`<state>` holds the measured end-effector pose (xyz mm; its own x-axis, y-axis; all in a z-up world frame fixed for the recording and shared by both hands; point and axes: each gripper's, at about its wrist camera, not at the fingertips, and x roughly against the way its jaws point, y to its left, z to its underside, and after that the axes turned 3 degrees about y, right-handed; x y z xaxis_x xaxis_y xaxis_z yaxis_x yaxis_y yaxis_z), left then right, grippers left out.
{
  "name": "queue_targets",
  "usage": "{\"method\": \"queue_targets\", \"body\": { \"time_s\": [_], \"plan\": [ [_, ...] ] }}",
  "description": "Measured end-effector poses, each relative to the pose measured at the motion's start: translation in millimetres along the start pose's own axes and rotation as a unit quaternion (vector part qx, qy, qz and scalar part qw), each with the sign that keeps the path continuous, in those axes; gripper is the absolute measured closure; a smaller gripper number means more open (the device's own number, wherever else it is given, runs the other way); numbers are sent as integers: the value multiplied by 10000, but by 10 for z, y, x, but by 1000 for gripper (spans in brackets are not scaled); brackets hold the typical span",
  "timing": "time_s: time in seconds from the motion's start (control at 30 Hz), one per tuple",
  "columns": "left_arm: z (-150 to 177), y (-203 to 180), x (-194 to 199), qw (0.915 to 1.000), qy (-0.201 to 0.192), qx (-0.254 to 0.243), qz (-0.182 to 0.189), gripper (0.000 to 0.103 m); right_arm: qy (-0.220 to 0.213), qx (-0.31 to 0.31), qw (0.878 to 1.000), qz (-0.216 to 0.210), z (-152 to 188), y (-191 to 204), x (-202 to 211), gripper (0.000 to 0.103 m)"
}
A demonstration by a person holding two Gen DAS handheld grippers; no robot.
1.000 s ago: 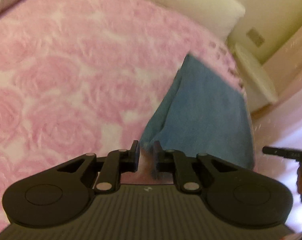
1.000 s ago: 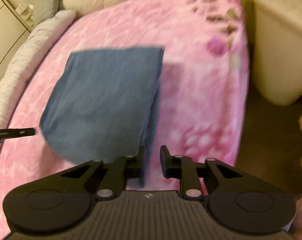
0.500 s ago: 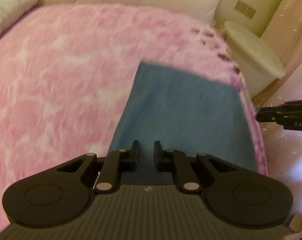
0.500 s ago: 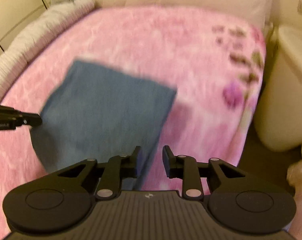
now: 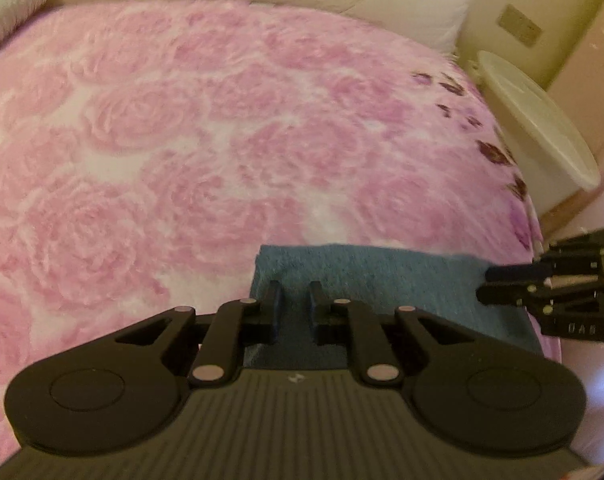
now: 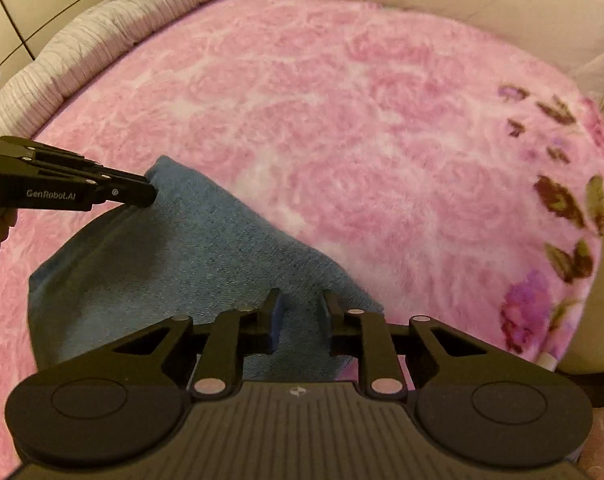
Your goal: Fold clothes
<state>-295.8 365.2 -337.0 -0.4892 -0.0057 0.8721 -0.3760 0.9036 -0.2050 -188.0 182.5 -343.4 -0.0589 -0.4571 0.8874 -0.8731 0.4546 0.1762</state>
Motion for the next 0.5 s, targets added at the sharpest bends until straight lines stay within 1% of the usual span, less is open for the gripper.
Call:
{"method": "queue_targets", "body": {
  "time_s": [0.13, 0.23, 0.37, 0.43, 0.5],
  "plan": [
    [-131, -15, -230, 9998, 52, 104, -153, 91, 152, -81, 9998, -75, -84, -99, -119, 80],
    [-192, -102, -324, 9994, 120, 20, -324, 91, 303, -72, 9993, -191, -143, -158, -148, 79],
    [-215, -131, -193, 9991, 133, 110, -382, 91, 336, -170, 9985, -393, -179, -229, -91, 80],
    [-193, -166, -108, 9990, 171, 132, -382, 92, 279, -218, 9983, -462, -198, -226, -4, 81],
    [-169, -200, -23, 9989, 210, 154, -382, 92, 179, -258, 9985, -445, -222, -213, 110, 80]
  ]
}}
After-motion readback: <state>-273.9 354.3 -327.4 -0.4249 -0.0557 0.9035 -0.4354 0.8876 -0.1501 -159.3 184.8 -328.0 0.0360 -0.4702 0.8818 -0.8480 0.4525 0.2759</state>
